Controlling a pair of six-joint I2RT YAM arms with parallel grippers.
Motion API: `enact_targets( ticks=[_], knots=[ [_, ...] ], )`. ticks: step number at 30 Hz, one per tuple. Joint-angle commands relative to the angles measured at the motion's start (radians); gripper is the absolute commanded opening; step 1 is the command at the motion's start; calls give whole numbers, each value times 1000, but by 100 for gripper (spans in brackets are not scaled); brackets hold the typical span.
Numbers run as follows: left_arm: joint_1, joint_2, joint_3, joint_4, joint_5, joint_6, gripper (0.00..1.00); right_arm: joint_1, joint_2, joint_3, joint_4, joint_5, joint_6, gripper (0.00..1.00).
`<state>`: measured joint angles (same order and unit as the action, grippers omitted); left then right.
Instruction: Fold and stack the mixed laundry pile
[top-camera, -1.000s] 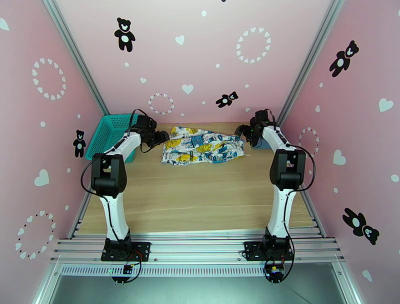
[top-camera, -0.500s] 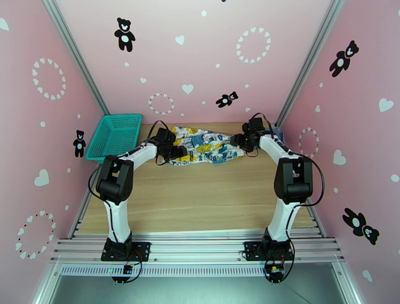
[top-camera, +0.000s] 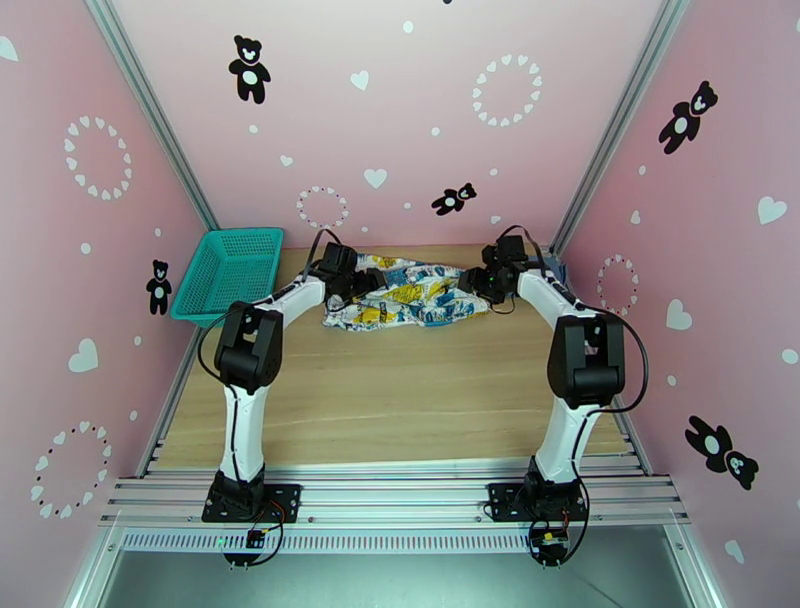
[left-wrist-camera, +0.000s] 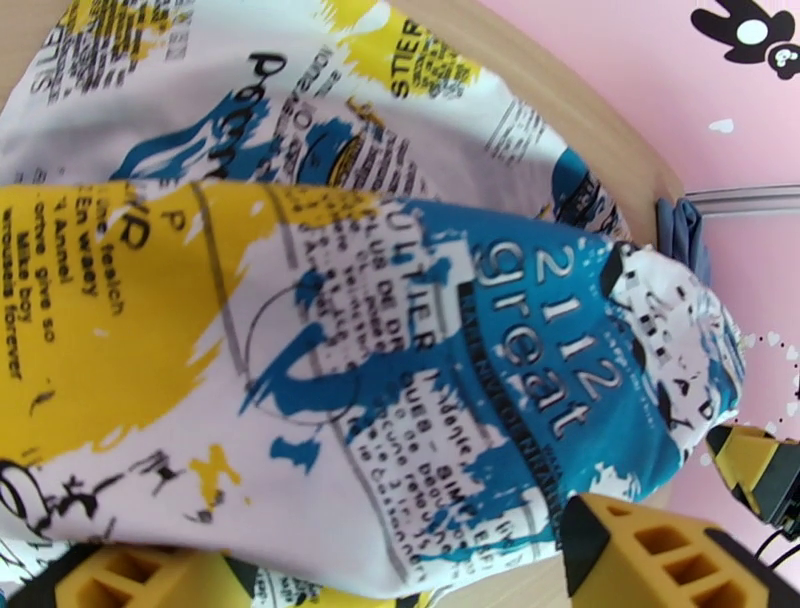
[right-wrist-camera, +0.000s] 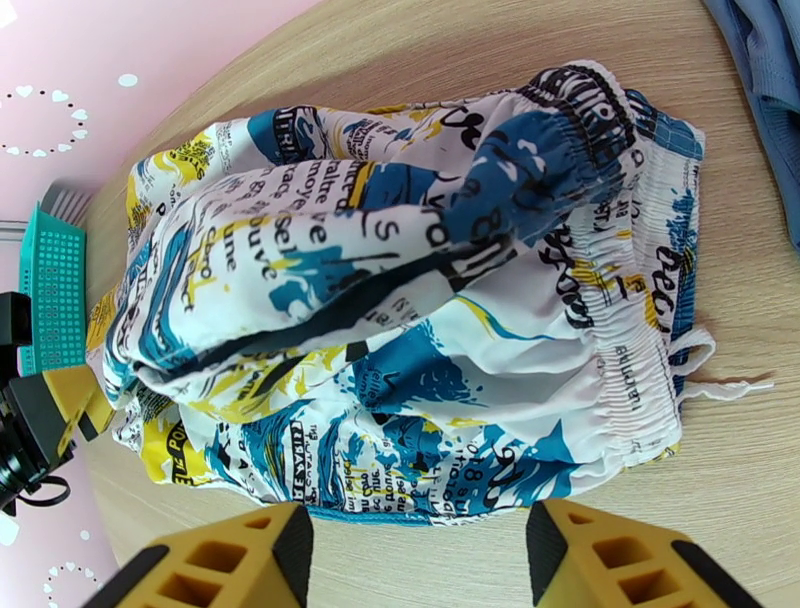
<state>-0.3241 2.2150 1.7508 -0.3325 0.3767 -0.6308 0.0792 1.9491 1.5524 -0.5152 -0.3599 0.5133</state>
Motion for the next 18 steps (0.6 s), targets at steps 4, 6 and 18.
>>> enact_targets(
  ticks=[4,6,18],
  knots=[
    [0,119,132,49,-38,-17,80,6,19,5,10,-13,5,61],
    [6,155,190,72,-54,-15,79,6,23,6,14,-6,9,61],
    [49,323,543,128,-25,-30,81,-1,87,43,-8,78,16,68]
  ],
)
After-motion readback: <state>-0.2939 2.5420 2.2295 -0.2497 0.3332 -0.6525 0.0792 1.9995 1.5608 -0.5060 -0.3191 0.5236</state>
